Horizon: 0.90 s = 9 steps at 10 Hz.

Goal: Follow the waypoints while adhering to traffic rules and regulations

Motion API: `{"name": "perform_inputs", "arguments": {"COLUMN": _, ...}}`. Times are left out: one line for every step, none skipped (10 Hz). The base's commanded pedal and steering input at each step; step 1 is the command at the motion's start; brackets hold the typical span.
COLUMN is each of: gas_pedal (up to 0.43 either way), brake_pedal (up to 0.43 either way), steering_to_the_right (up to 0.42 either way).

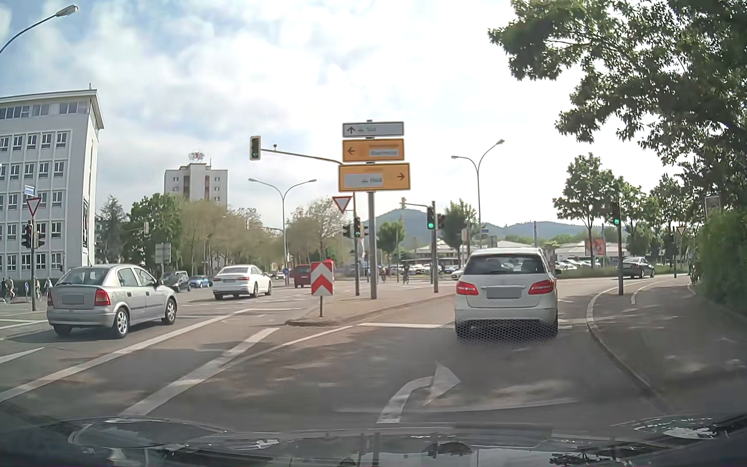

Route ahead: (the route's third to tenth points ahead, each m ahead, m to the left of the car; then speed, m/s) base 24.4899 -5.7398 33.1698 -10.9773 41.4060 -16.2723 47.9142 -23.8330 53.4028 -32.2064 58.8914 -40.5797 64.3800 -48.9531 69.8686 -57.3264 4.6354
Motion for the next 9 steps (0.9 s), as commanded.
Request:
{"name": "perform_inputs", "arguments": {"gas_pedal": 0.358, "brake_pedal": 0.000, "steering_to_the_right": 0.072}}
{"name": "perform_inputs", "arguments": {"gas_pedal": 0.350, "brake_pedal": 0.000, "steering_to_the_right": 0.082}}
{"name": "perform_inputs", "arguments": {"gas_pedal": 0.331, "brake_pedal": 0.000, "steering_to_the_right": 0.088}}
{"name": "perform_inputs", "arguments": {"gas_pedal": 0.287, "brake_pedal": 0.000, "steering_to_the_right": 0.093}}
{"name": "perform_inputs", "arguments": {"gas_pedal": 0.248, "brake_pedal": 0.000, "steering_to_the_right": 0.094}}
{"name": "perform_inputs", "arguments": {"gas_pedal": 0.209, "brake_pedal": 0.000, "steering_to_the_right": 0.095}}
{"name": "perform_inputs", "arguments": {"gas_pedal": 0.197, "brake_pedal": 0.000, "steering_to_the_right": 0.097}}
{"name": "perform_inputs", "arguments": {"gas_pedal": 0.177, "brake_pedal": 0.000, "steering_to_the_right": 0.104}}
{"name": "perform_inputs", "arguments": {"gas_pedal": 0.169, "brake_pedal": 0.000, "steering_to_the_right": 0.108}}
